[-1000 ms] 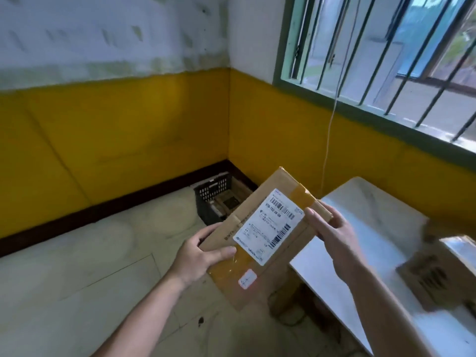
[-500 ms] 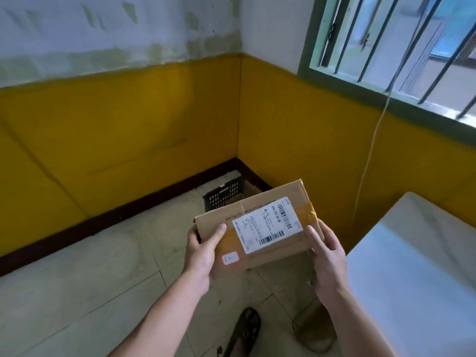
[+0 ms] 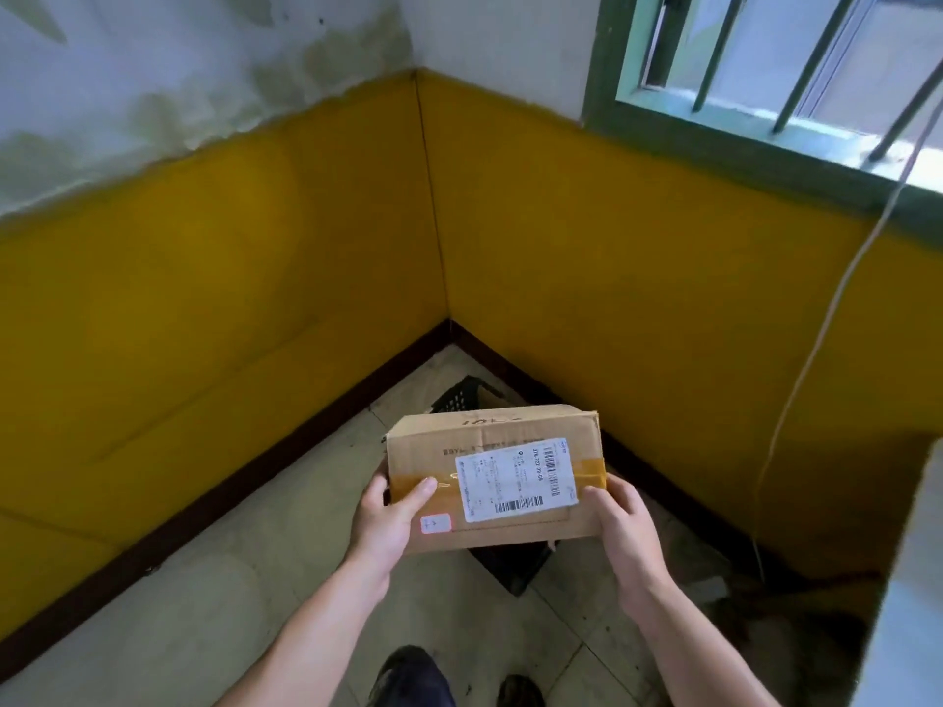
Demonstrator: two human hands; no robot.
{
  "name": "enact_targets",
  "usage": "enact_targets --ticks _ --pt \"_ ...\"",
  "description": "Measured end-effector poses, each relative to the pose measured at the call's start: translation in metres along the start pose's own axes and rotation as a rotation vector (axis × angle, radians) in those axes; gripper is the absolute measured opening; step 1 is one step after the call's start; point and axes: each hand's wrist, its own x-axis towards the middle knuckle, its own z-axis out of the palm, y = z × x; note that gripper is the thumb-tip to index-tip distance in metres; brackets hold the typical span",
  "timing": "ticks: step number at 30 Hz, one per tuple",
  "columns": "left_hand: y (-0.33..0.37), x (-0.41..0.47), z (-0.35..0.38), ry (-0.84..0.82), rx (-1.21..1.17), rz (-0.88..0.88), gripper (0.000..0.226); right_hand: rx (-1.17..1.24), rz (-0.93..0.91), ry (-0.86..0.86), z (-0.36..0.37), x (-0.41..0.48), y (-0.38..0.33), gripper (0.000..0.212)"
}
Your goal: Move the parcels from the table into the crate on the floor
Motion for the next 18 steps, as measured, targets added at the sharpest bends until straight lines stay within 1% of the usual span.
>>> enact_targets --ticks 4,6,8,9,10,11,12,13,16,18 --pt "0.012 0.076 0.017 -0.130 0.113 -0.018 0.035 -0.062 0.081 0.081 0.022 0.046 -0.003 0.034" --pt "0.014 0.115 0.026 -0.199 0.167 -0.038 0.035 -0.060 0.123 0.151 0.035 0.065 0.001 0.036" --pt "0.014 0.157 0.035 -0.277 0.214 -0.063 0.030 -0.060 0.180 0.229 0.053 0.082 0.009 0.043" --pt "0.014 0.177 0.038 -0.317 0.238 -0.072 0.032 -0.051 0.217 0.269 0.064 0.091 0.013 0.048" --pt "0.015 0.197 0.040 -0.357 0.268 -0.086 0.040 -0.038 0.265 0.304 0.076 0.099 0.017 0.051" --pt "0.015 0.215 0.041 -0.390 0.300 -0.106 0.052 -0.026 0.313 0.329 0.087 0.106 0.023 0.051" --pt "0.014 0.234 0.041 -0.419 0.330 -0.125 0.058 -0.012 0.357 0.345 0.099 0.113 0.028 0.046" --pt "0.012 0.251 0.042 -0.446 0.357 -0.139 0.059 -0.004 0.401 0.358 0.110 0.119 0.034 0.041" --pt "-0.002 0.301 0.050 -0.502 0.435 -0.183 0.051 0.029 0.476 0.409 0.134 0.145 0.055 0.042" --pt "-0.020 0.328 0.057 -0.532 0.472 -0.228 0.044 0.049 0.514 0.427 0.146 0.164 0.075 0.031"
